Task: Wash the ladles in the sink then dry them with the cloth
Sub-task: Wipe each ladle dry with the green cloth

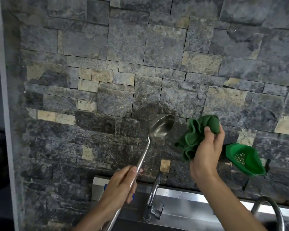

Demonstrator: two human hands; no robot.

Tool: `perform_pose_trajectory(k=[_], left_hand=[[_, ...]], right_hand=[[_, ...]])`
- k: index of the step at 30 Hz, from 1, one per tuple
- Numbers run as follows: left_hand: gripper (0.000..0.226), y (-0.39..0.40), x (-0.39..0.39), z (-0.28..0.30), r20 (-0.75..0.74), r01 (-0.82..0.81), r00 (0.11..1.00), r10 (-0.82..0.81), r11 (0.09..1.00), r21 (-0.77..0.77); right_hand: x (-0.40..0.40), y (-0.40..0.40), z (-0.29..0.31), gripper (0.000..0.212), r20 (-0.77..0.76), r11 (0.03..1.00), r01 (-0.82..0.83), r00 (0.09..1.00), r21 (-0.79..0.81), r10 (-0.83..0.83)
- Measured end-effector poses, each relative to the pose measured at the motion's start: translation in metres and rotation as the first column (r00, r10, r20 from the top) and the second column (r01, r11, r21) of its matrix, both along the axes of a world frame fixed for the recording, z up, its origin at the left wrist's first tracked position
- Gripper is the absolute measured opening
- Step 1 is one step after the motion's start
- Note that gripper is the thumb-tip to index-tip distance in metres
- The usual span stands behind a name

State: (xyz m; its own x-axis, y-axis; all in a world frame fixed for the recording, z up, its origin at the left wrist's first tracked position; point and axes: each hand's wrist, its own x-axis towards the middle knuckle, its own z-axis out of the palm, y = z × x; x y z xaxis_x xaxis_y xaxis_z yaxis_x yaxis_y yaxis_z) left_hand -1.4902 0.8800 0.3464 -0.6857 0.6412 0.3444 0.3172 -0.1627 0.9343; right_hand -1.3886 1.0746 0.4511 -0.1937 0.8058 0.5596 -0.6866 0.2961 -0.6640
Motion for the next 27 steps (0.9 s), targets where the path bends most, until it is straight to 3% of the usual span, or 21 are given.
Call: perform_pose_trajectory(k=[2, 4, 7, 10, 12, 14, 15, 18, 20, 24, 27], left_hand=[[0.026, -0.003, 0.0, 0.001, 0.013, 0.052, 0.999, -0.052, 0.999, -0.002], [0.022, -0.005, 0.001, 0.001, 0.007, 0.104, 0.995, -0.104, 0.995, -0.006], [0.01, -0.008, 0.002, -0.003, -0.004, 0.137, 0.991, -0.137, 0.99, -0.028], [0.017, -0.007, 0.003, -0.007, 0.006, 0.136, 0.991, -0.136, 0.988, -0.07], [0.02, -0.005, 0.005, -0.005, 0.011, 0.113, 0.994, -0.113, 0.99, -0.087], [0.015, -0.004, 0.007, -0.002, -0.103, 0.025, 0.994, -0.034, 0.996, -0.09], [0.015, -0.003, 0.008, -0.001, -0.187, -0.032, 0.982, 0.015, 0.995, -0.09], [0.014, -0.002, 0.013, -0.005, -0.284, -0.166, 0.947, 0.152, 0.986, -0.028], [0.016, -0.004, 0.015, -0.007, -0.286, -0.231, 0.931, 0.226, 0.973, 0.019], [0.03, -0.009, 0.015, -0.007, -0.357, -0.297, 0.882, 0.306, 0.951, 0.081], [0.044, -0.013, 0.014, -0.005, -0.366, -0.3, 0.879, 0.305, 0.951, 0.073]], right_hand=[[0.003, -0.007, 0.013, 0.042, -0.025, 0.998, -0.035, 0.999, -0.048, 0.034], [0.004, -0.016, 0.018, 0.047, 0.022, 0.985, 0.068, 0.997, 0.161, -0.072], [-0.002, -0.023, 0.013, 0.057, 0.066, 0.802, 0.233, 0.945, 0.551, -0.32], [-0.012, -0.028, 0.007, 0.061, -0.005, 0.494, 0.284, 0.871, 0.822, -0.491], [-0.018, -0.029, -0.001, 0.057, -0.087, 0.16, 0.224, 0.799, 0.961, -0.596], [-0.024, -0.027, -0.012, 0.05, -0.181, -0.137, 0.119, 0.709, 0.983, -0.682], [-0.027, -0.027, -0.016, 0.049, -0.177, -0.197, 0.049, 0.682, 0.979, -0.709], [-0.03, -0.027, -0.024, 0.053, -0.086, -0.213, -0.118, 0.651, 0.97, -0.754], [-0.03, -0.029, -0.023, 0.048, -0.077, -0.193, -0.109, 0.65, 0.975, -0.756], [-0.038, -0.04, 0.006, 0.061, 0.057, 0.06, -0.013, 0.564, 0.998, -0.824], [-0.043, -0.038, 0.046, 0.06, 0.336, 0.319, -0.137, 0.592, 0.938, -0.733]])
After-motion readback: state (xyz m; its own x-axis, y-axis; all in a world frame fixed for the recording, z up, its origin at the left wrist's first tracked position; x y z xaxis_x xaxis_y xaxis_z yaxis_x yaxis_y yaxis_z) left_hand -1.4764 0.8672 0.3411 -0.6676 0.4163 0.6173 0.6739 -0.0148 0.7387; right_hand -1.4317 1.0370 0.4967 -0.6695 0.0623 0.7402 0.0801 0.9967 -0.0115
